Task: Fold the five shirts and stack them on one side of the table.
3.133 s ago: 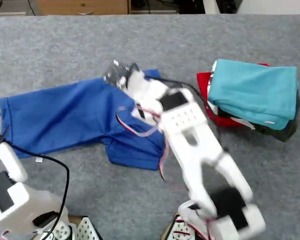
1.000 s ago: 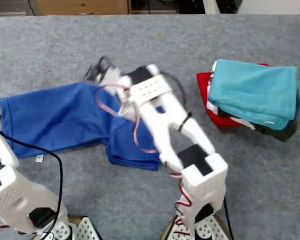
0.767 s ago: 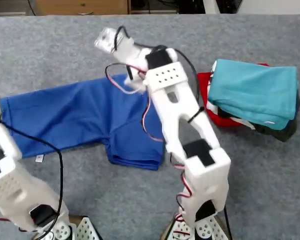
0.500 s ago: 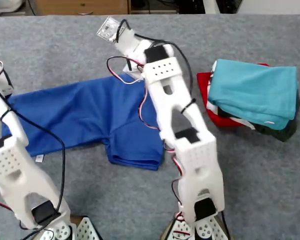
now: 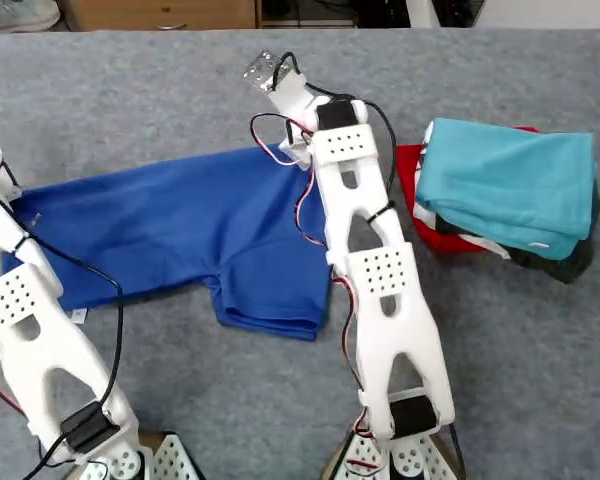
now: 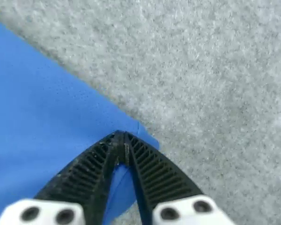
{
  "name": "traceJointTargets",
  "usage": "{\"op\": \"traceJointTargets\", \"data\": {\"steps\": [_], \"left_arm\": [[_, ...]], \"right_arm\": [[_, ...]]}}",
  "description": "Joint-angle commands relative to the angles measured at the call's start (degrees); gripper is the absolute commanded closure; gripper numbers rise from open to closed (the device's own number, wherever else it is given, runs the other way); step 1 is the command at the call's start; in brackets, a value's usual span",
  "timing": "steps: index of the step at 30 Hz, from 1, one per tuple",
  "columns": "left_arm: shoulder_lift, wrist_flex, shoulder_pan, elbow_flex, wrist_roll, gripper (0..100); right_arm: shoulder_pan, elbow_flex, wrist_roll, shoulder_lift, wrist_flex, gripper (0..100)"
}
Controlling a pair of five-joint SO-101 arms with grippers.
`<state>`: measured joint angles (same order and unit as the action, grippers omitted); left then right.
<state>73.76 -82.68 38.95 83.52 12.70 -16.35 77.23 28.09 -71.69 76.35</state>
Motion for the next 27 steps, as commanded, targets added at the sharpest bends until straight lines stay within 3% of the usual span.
{"op": "traceJointTargets", "data": {"steps": [1,4,9,16,22,27], "left_arm": [[-0.48,-4.13,0.7,9.32,-0.18,98],[-1.45,-9.14,0.7,12.57,-0.18,98],[-12.35,-17.23,0.97,12.22,-0.53,98],[-26.07,-18.29,1.23,10.29,-0.7,98],[-40.92,-18.37,2.46,-5.98,-0.7,98],[-53.76,-18.11,2.46,-26.11,-0.26,98]], "right_arm": [[1.01,11.3,-0.62,-0.13,6.15,99.7],[0.22,18.86,-0.62,0.31,13.27,99.7],[-0.66,17.8,-0.62,8.31,22.51,99.7],[-1.27,18.15,-3.08,18.77,26.11,99.7],[-1.45,14.29,-9.49,26.07,26.2,99.7],[-2.59,0.13,-11.16,32.22,26.11,99.7]]}}
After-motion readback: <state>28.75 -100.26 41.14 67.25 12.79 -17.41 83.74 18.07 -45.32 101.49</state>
